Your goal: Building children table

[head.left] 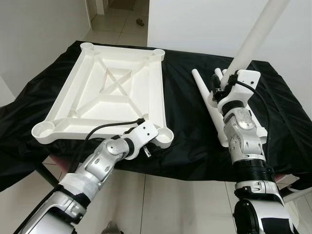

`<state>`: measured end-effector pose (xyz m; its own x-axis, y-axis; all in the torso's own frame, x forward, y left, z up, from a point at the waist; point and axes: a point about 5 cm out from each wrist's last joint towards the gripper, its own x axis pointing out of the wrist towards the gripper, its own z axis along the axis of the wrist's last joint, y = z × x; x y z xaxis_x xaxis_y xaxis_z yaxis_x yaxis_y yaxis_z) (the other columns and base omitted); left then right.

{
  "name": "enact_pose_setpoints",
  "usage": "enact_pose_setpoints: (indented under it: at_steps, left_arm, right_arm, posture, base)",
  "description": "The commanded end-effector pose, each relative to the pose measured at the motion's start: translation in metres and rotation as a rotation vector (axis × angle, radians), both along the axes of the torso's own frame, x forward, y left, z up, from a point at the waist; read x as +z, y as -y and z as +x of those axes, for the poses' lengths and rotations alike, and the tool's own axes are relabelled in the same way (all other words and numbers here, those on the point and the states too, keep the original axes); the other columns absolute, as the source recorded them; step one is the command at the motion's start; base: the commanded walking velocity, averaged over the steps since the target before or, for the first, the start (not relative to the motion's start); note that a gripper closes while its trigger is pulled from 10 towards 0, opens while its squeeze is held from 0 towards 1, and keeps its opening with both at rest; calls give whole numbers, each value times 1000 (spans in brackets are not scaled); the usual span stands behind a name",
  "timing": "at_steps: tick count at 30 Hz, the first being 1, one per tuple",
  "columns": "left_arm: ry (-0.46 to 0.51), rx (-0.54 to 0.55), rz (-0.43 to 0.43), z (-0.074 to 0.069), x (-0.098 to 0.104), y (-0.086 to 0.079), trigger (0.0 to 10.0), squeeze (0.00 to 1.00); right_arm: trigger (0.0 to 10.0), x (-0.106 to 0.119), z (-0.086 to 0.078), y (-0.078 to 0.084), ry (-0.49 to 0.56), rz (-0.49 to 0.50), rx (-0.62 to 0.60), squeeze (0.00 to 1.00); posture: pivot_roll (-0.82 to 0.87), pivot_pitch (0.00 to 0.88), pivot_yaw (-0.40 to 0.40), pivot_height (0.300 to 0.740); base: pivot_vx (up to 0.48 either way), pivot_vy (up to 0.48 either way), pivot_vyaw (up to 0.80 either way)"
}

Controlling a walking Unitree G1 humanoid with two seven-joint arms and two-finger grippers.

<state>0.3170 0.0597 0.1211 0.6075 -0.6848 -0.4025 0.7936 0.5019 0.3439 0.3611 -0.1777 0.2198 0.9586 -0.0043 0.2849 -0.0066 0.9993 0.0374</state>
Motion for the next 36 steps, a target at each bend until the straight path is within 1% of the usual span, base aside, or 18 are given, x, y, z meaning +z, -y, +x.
enact_pose_setpoints:
  at_steps: [1, 5, 9, 12, 13, 14, 16, 17, 20, 22, 24, 25, 27, 30, 31, 34, 35, 36]
  left_arm:
    - [41, 22, -5, 3, 2, 7, 10000, 0]
    - [48, 17, -20, 4, 4, 17, 10000, 0]
    - [64, 21, -54, 7, 10, 32, 10000, 0]
    - [71, 20, -58, 8, 12, 36, 10000, 0]
    - [81, 17, -63, 9, 14, 43, 10000, 0]
    - [81, 17, -63, 9, 14, 43, 10000, 0]
    - [96, 11, -71, 11, 19, 52, 10000, 0]
    - [96, 11, -71, 11, 19, 52, 10000, 0]
    - [106, 7, -88, 12, 23, 62, 10000, 0]
    - [106, 7, -88, 12, 23, 62, 10000, 0]
    - [116, 9, -110, 12, 27, 71, 10000, 0]
    - [116, 9, -110, 12, 27, 71, 10000, 0]
    - [127, 9, -118, 11, 29, 77, 10000, 0]
    - [132, 11, -120, 11, 30, 77, 10000, 0]
    - [162, 37, -128, 13, 34, 68, 10000, 0]
    - [167, 45, -137, 13, 35, 64, 10000, 0]
    - [163, 63, -164, 14, 38, 57, 10000, 0]
    - [163, 63, -164, 14, 38, 57, 10000, 0]
  right_arm:
    - [10000, 0, -1, 1, -1, -12, -6, 0]
    - [10000, 0, -1, 0, -2, -13, -4, 0]
    - [10000, 1, -1, -4, 3, -8, 6, 0]
    - [10000, 1, 0, -5, 3, -6, 12, 0]
    - [10000, 1, 0, -6, 2, -6, 17, 0]
    - [10000, 1, 0, -6, 2, -6, 17, 0]
    - [10000, 0, 0, -8, 1, -5, 21, 0]
    - [10000, 0, 0, -8, 1, -5, 21, 0]
    - [10000, 0, 0, -8, 4, -1, 17, 0]
    - [10000, 0, 0, -8, 4, -1, 17, 0]
    - [10000, -1, 0, -9, 2, 2, 13, 0]
    - [10000, -1, 0, -9, 2, 2, 13, 0]
    - [10000, -2, 0, -11, -7, 8, 18, 0]
    - [10000, -3, 0, -12, -8, 9, 20, 0]
    - [10000, -6, -2, -15, -17, -1, 38, 0]
    - [10000, -8, -3, -16, -19, -9, 46, 0]
    - [10000, -10, -4, -18, -24, -16, 67, 0]
    - [10000, -10, -4, -18, -24, -16, 67, 0]
  posture:
    - [92, 39, -27, 740]
    - [88, 41, -27, 740]
    - [89, 41, -27, 740]
    - [90, 40, -26, 740]
    - [92, 38, -25, 740]
    - [92, 38, -25, 740]
    - [95, 36, -24, 740]
    - [95, 36, -24, 740]
    - [100, 32, -19, 740]
    - [100, 32, -19, 740]
    - [101, 29, -19, 740]
    - [101, 29, -19, 740]
    - [101, 29, -19, 740]
    - [103, 28, -18, 740]
    - [115, 22, -21, 740]
    - [115, 22, -21, 740]
    - [121, 20, -22, 740]
    - [121, 20, -22, 740]
  base:
    - [0, 0, 0]
    - [0, 0, 0]
    - [0, 0, 0]
    - [0, 0, 0]
    - [0, 0, 0]
    - [0, 0, 0]
    - [0, 0, 0]
    - [0, 0, 0]
    - [0, 0, 0]
    - [0, 0, 0]
    - [0, 0, 0]
    - [0, 0, 0]
    - [0, 0, 0]
    - [0, 0, 0]
    - [0, 0, 0]
    - [0, 0, 0]
    - [0, 0, 0]
    - [0, 0, 0]
